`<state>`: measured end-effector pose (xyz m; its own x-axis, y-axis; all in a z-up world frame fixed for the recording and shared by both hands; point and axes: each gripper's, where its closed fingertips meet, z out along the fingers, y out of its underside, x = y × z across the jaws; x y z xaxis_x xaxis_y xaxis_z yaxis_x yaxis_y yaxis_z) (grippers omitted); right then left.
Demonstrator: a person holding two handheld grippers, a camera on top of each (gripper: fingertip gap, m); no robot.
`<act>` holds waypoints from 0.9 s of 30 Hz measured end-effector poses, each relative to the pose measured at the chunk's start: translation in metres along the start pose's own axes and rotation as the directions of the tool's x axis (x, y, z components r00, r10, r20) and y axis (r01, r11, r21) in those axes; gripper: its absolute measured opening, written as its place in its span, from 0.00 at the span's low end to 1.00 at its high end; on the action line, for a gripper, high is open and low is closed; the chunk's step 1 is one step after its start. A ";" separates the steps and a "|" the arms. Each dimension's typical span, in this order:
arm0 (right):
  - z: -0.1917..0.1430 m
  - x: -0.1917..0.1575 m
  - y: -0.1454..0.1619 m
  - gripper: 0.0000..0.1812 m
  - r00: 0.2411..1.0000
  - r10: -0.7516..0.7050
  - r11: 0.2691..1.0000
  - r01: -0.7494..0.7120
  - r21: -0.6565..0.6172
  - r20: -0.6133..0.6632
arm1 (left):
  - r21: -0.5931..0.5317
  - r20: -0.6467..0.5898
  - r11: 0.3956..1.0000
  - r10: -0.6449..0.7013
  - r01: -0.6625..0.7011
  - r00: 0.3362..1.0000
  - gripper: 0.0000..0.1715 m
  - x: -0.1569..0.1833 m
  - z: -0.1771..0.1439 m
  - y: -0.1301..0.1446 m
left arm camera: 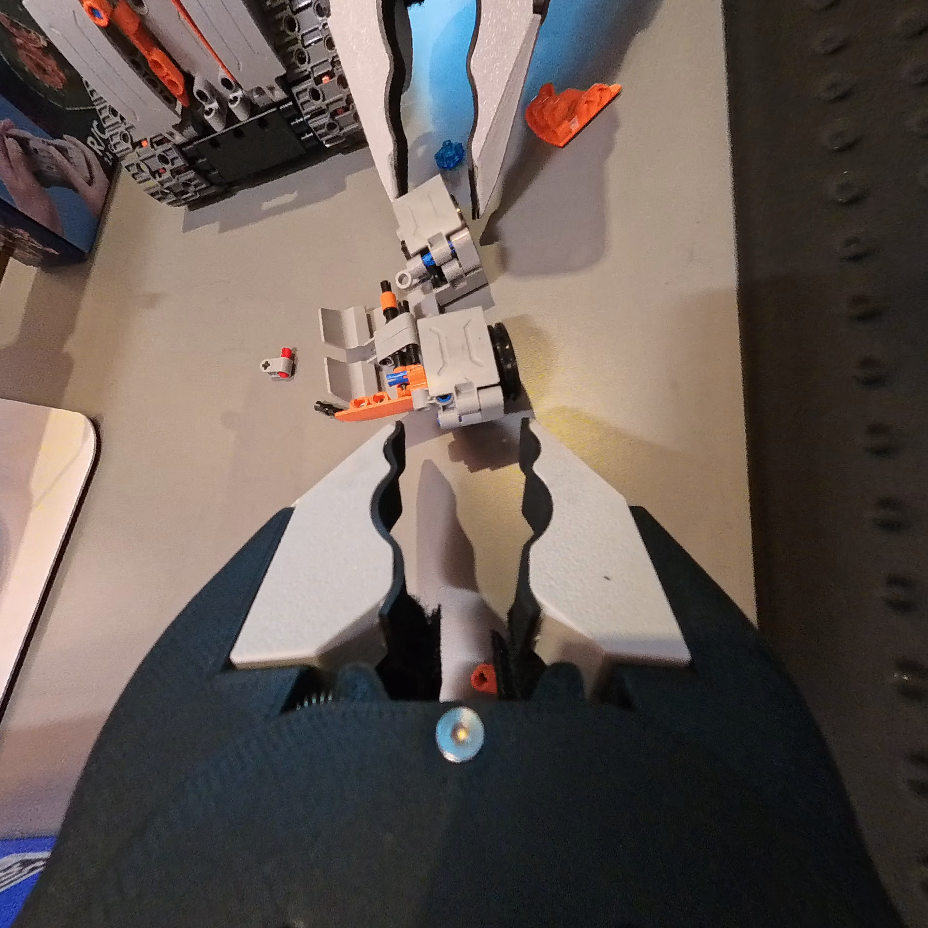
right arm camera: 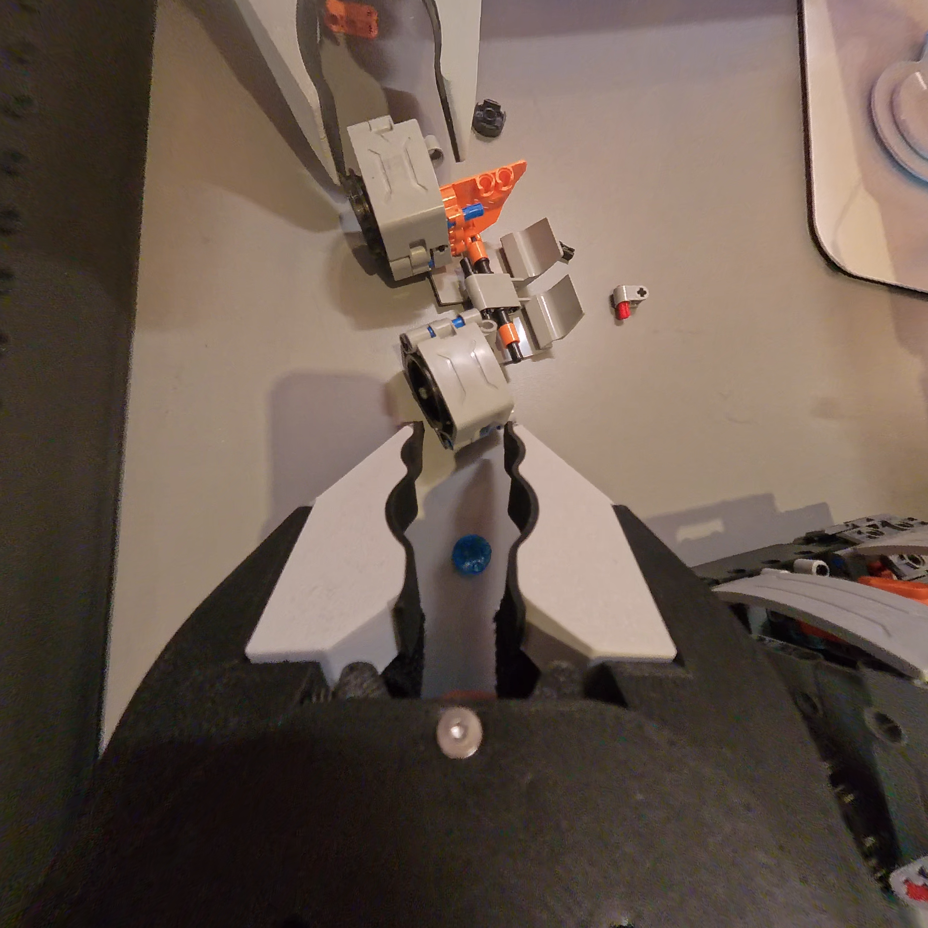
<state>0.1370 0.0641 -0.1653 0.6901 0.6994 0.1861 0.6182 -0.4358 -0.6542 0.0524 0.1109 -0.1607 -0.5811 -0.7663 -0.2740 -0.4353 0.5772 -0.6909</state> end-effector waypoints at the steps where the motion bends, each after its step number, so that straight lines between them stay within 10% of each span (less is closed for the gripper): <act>1: 0.000 0.000 0.000 0.17 1.000 -0.003 1.000 0.003 -0.003 0.000 | 0.000 -0.001 1.000 0.000 0.000 1.000 0.25 0.001 0.000 0.000; 27: -0.015 0.004 -0.017 0.23 0.995 -0.060 0.996 0.064 0.061 -0.078 | 0.052 -0.044 0.997 -0.051 0.053 0.998 0.20 0.007 0.005 -0.010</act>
<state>0.1347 0.0661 -0.1426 0.6791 0.6781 0.2810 0.6372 -0.3546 -0.6843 0.0561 0.0984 -0.1588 -0.5878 -0.7816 -0.2087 -0.4296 0.5202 -0.7381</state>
